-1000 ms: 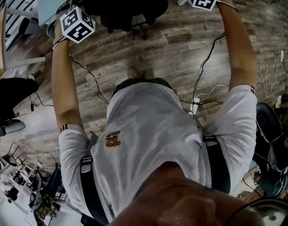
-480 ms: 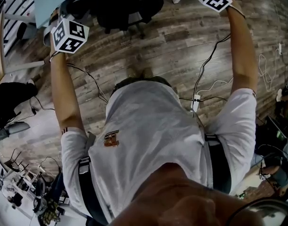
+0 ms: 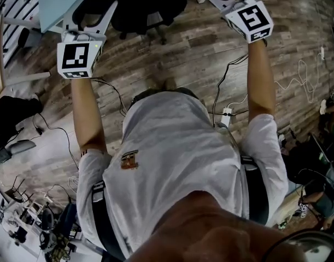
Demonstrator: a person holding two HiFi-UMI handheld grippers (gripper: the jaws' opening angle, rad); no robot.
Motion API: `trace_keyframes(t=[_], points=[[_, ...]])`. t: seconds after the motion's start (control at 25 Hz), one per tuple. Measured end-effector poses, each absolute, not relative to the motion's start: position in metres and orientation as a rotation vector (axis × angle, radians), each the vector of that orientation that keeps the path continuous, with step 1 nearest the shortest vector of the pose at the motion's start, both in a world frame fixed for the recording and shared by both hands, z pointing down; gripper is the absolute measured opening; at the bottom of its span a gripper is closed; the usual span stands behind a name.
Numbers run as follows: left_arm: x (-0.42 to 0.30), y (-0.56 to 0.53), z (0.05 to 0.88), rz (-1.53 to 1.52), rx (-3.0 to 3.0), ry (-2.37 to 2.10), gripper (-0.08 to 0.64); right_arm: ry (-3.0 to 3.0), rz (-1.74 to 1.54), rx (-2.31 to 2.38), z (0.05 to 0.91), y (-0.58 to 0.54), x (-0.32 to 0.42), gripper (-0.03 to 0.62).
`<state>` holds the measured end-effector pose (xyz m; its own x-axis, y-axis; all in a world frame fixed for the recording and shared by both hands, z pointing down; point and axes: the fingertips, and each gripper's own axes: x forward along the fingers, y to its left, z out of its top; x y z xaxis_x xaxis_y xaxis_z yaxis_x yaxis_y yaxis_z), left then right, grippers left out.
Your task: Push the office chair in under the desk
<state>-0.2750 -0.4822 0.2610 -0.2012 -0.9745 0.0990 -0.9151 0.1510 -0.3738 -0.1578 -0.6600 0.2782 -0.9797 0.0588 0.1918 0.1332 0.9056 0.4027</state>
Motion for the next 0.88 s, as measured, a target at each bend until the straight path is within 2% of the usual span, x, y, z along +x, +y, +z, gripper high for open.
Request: trace_keyframes(t=[0.08,0.24,0.6,0.88], points=[[-0.258,-0.48,0.247,-0.332,-1.908,2.248,0.263,-3.018,-0.494,-0.195,0.267,-0.63,-0.151,0.203],[-0.228,-0.478,0.237,-0.087,-1.957,2.229,0.191,-3.198,-0.232,-0.281,0.253,-0.582,-0.141,0.135],[-0.195,-0.476,0.238,0.116,-1.966,2.223,0.04,-3.316,0.009,-0.287,0.256,-0.538,-0.136,0.051],[-0.184,-0.479,0.252,0.076,-1.995,2.21,0.023,-3.314,0.03,-0.279,0.271,-0.527,-0.138,0.038]])
